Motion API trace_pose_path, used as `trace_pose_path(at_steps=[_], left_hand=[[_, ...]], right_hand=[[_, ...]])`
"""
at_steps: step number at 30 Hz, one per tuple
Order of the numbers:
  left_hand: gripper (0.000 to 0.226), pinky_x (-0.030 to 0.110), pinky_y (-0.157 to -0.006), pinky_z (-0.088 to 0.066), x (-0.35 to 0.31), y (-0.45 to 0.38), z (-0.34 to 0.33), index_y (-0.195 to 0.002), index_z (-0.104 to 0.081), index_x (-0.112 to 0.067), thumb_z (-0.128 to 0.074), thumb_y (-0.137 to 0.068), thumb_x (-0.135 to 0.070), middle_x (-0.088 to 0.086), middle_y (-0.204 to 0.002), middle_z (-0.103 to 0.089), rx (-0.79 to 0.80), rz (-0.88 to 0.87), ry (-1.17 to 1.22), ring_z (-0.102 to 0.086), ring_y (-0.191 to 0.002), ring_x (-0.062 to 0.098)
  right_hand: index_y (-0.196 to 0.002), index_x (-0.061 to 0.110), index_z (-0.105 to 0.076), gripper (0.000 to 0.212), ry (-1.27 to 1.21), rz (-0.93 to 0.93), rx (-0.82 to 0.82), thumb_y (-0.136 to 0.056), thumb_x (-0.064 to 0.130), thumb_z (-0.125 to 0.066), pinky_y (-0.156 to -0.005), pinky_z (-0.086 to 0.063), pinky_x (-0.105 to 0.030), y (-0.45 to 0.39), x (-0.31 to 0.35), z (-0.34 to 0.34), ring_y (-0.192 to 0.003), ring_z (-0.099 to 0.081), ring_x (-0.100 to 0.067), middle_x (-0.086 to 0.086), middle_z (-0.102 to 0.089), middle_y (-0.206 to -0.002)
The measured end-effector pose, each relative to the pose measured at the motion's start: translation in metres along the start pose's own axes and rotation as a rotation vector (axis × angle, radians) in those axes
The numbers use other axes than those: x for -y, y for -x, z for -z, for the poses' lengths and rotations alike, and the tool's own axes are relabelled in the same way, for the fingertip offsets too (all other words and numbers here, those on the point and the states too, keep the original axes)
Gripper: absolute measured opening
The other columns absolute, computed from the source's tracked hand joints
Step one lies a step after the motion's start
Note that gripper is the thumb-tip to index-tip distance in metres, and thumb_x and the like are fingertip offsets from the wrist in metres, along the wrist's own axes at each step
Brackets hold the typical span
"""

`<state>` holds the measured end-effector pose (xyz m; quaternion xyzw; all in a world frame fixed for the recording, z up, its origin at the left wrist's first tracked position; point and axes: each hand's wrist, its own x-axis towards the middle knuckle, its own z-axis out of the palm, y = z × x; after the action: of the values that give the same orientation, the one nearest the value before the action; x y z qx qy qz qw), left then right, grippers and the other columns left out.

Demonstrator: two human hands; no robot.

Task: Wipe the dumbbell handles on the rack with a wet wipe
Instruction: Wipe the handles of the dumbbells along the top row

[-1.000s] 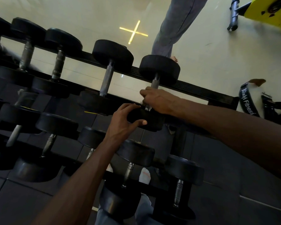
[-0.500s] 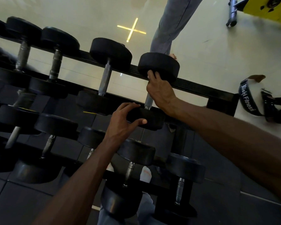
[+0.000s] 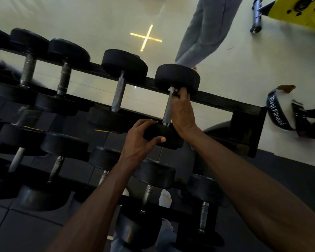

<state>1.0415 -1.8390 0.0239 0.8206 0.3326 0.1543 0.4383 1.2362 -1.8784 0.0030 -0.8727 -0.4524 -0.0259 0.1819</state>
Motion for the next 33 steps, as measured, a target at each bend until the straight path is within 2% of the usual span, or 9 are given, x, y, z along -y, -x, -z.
trace_pose_path(at_steps=[3, 6, 11, 15, 20, 22, 25, 29, 33], left_hand=[[0.062, 0.013, -0.098, -0.045, 0.001, 0.0, 0.001, -0.13, -0.069, -0.018, -0.09, -0.075, -0.038, -0.002, -0.132, -0.06, 0.001, 0.001, -0.002, -0.056, -0.118, 0.007], [0.062, 0.024, -0.102, -0.05, 0.0, 0.001, 0.0, -0.129, -0.069, -0.017, -0.09, -0.075, -0.037, -0.001, -0.133, -0.06, -0.001, 0.004, 0.015, -0.058, -0.119, 0.011], [0.061, 0.021, -0.102, -0.049, -0.001, 0.002, 0.001, -0.13, -0.068, -0.017, -0.089, -0.076, -0.036, -0.001, -0.134, -0.06, -0.001, 0.006, 0.036, -0.057, -0.12, 0.009], [0.061, 0.015, -0.1, -0.048, 0.001, 0.002, 0.002, -0.131, -0.068, -0.018, -0.089, -0.077, -0.038, -0.002, -0.134, -0.059, 0.01, 0.009, 0.039, -0.057, -0.121, 0.009], [0.06, 0.027, -0.102, -0.053, 0.001, 0.002, 0.002, -0.13, -0.068, -0.018, -0.089, -0.077, -0.038, -0.003, -0.133, -0.059, 0.02, 0.007, 0.065, -0.058, -0.121, 0.01], [0.059, 0.026, -0.102, -0.052, 0.001, 0.001, 0.002, -0.129, -0.069, -0.018, -0.089, -0.077, -0.037, -0.003, -0.132, -0.059, 0.014, 0.004, 0.061, -0.058, -0.12, 0.009], [0.059, 0.02, -0.102, -0.05, -0.001, 0.001, 0.002, -0.129, -0.069, -0.018, -0.089, -0.077, -0.037, -0.003, -0.133, -0.059, 0.013, 0.004, 0.047, -0.057, -0.119, 0.007], [0.06, 0.02, -0.101, -0.05, 0.0, 0.001, 0.003, -0.131, -0.067, -0.017, -0.088, -0.078, -0.037, -0.002, -0.135, -0.058, 0.025, 0.002, 0.043, -0.056, -0.121, 0.01], [0.06, 0.028, -0.103, -0.052, 0.0, 0.002, 0.003, -0.131, -0.067, -0.017, -0.088, -0.078, -0.037, -0.002, -0.135, -0.058, 0.024, 0.005, 0.057, -0.056, -0.122, 0.01]], right_hand=[[-0.133, 0.005, -0.058, 0.032, -0.174, -0.187, -0.081, -0.105, 0.019, -0.052, -0.078, -0.048, -0.022, -0.002, 0.005, -0.005, -0.104, -0.057, -0.027, -0.014, -0.052, -0.123], [-0.103, 0.0, -0.074, 0.025, -0.497, -0.545, -0.134, -0.101, 0.02, -0.06, -0.071, -0.04, -0.019, -0.01, 0.008, -0.002, -0.092, -0.065, -0.025, -0.016, -0.066, -0.111], [-0.084, 0.016, -0.076, 0.004, -1.012, -1.035, 0.027, -0.084, 0.013, -0.075, -0.086, -0.059, -0.039, -0.034, -0.014, -0.004, -0.085, -0.071, -0.021, -0.006, -0.076, -0.089], [-0.076, 0.014, -0.069, 0.022, -1.225, -0.965, 0.172, -0.091, -0.001, -0.063, -0.074, -0.051, -0.034, -0.027, -0.022, 0.008, -0.064, -0.057, -0.014, -0.002, -0.065, -0.071], [-0.089, 0.009, -0.065, 0.027, -1.517, -0.881, 0.415, -0.088, -0.017, -0.059, -0.099, -0.056, -0.035, -0.02, -0.034, 0.03, -0.088, -0.063, -0.014, -0.003, -0.063, -0.086], [-0.088, 0.006, -0.066, 0.023, -1.508, -0.9, 0.379, -0.089, -0.017, -0.061, -0.098, -0.056, -0.034, -0.024, -0.034, 0.029, -0.093, -0.065, -0.017, -0.003, -0.064, -0.086], [-0.099, 0.003, -0.07, 0.017, -1.509, -1.01, 0.292, -0.091, -0.011, -0.064, -0.081, -0.06, -0.028, -0.029, -0.036, 0.019, -0.088, -0.068, -0.016, -0.005, -0.07, -0.09], [-0.098, 0.014, -0.071, 0.014, -1.457, -1.154, 0.269, -0.094, 0.001, -0.066, -0.063, -0.055, -0.023, -0.033, -0.034, 0.008, -0.079, -0.065, -0.012, -0.003, -0.072, -0.091], [-0.102, 0.013, -0.063, 0.02, -1.603, -1.236, 0.238, -0.095, -0.005, -0.056, -0.068, -0.058, -0.033, -0.04, -0.029, 0.005, -0.083, -0.067, -0.018, -0.007, -0.067, -0.091]])
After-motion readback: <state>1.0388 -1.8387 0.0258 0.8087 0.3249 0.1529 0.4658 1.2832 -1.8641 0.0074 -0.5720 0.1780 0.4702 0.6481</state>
